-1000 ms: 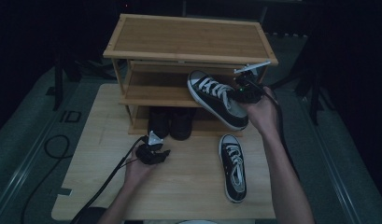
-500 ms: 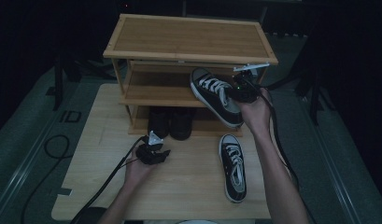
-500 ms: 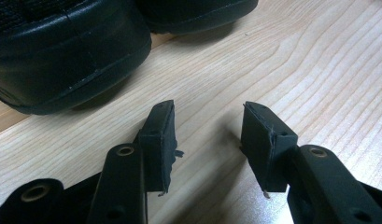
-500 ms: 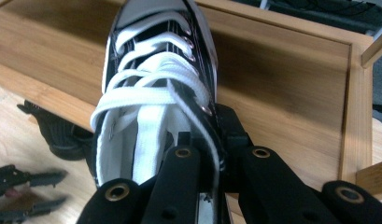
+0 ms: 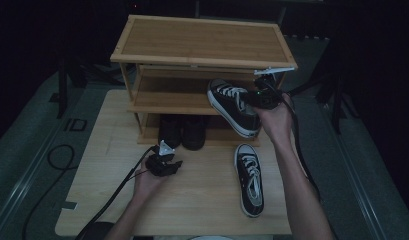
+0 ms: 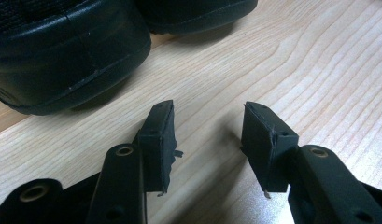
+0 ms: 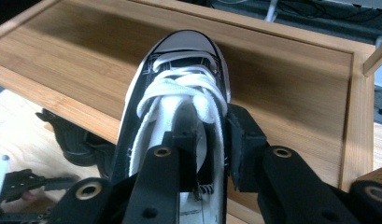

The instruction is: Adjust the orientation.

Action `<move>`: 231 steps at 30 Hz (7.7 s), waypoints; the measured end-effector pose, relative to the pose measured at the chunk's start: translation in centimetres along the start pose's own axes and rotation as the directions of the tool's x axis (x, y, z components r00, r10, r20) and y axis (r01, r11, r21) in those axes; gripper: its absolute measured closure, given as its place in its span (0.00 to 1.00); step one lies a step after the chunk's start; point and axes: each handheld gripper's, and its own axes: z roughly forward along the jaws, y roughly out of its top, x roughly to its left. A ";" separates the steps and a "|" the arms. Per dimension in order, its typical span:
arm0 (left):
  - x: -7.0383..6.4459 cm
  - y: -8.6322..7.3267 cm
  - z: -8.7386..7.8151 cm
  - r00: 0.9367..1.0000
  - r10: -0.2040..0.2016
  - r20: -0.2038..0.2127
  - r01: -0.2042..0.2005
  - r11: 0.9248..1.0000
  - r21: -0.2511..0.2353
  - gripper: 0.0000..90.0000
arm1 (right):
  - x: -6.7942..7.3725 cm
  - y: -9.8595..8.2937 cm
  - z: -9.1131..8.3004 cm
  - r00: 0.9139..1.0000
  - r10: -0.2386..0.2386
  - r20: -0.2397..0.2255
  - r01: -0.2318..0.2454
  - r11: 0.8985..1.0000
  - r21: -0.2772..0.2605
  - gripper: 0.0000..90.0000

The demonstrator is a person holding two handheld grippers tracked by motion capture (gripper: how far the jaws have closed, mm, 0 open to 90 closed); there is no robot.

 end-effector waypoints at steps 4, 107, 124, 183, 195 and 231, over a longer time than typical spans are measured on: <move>0.0 0.0 0.0 1.000 0.000 0.000 0.000 1.000 0.000 0.61 | -0.2 0.1 -0.9 1.000 0.006 -0.009 -0.006 1.000 -0.028 0.82; -7.3 9.2 9.9 0.995 -0.058 -0.081 0.046 0.988 -0.149 1.00 | 0.3 -10.7 -6.6 0.978 -0.208 -0.026 0.209 0.976 0.060 1.00; -7.5 10.1 11.1 0.989 -0.052 -0.142 0.036 0.993 -0.114 1.00 | 1.3 -10.9 -6.8 0.973 -0.224 -0.050 0.225 0.974 0.017 1.00; -7.3 11.1 12.2 0.977 -0.098 -0.190 0.082 0.992 -0.092 1.00 | 2.9 -9.7 -5.5 0.954 -0.274 -0.124 0.272 0.962 -0.036 1.00; -7.3 11.1 12.2 0.977 -0.099 -0.191 0.083 0.992 -0.091 1.00 | 3.4 -9.1 -4.6 0.952 -0.283 -0.119 0.280 0.959 -0.036 1.00; -7.4 11.1 12.3 0.974 -0.104 -0.200 0.087 0.992 -0.092 1.00 | 3.7 -8.0 -2.1 0.948 -0.306 -0.092 0.307 0.952 -0.001 1.00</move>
